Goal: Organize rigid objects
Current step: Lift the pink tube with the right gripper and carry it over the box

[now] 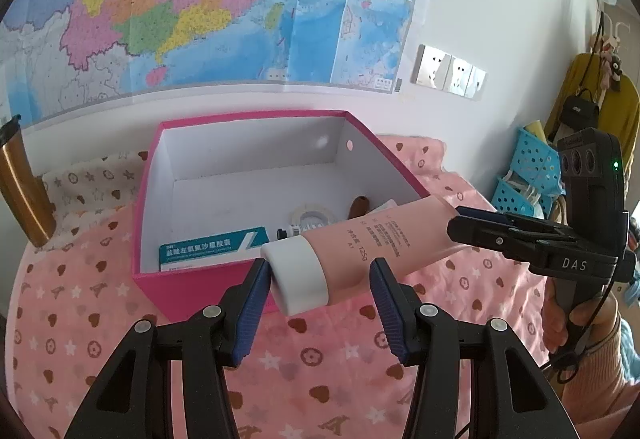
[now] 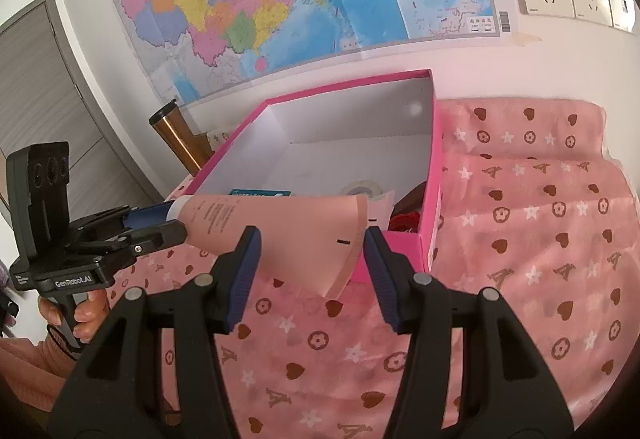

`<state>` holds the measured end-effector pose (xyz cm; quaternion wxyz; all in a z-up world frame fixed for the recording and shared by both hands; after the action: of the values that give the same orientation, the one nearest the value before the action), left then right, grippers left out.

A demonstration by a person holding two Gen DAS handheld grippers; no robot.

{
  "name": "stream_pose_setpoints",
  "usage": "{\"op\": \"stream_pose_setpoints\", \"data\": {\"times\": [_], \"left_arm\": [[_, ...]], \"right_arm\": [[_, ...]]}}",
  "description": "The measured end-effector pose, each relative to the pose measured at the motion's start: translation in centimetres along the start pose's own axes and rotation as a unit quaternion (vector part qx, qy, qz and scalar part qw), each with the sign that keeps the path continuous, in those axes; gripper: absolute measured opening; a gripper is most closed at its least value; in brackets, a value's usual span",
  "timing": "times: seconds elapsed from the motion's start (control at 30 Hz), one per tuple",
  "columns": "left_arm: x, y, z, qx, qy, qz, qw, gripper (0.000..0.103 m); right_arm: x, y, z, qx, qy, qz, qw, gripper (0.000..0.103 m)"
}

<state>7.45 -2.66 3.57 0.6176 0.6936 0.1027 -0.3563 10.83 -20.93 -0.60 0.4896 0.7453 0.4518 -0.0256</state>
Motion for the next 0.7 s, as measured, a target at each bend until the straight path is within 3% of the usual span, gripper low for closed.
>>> {"op": "stream_pose_setpoints", "data": {"times": [0.7], "left_arm": [[0.37,0.63,-0.41,0.001,0.001,0.003,1.0,0.052]], "right_arm": [[0.18,0.47,0.06,-0.002,0.0,0.002,1.0,0.056]]}}
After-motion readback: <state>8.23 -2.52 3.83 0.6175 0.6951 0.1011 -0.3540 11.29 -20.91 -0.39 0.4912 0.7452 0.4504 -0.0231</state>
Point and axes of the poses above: each gripper's, at about its wrist camera, not at the fingertips, and x roughly the way its jaws point, z to its right, y to its top, the point moved 4 cm from there along x, roughly the way its jaws point, and after that the axes turned 10 degrees about x, right-handed, at the moved point
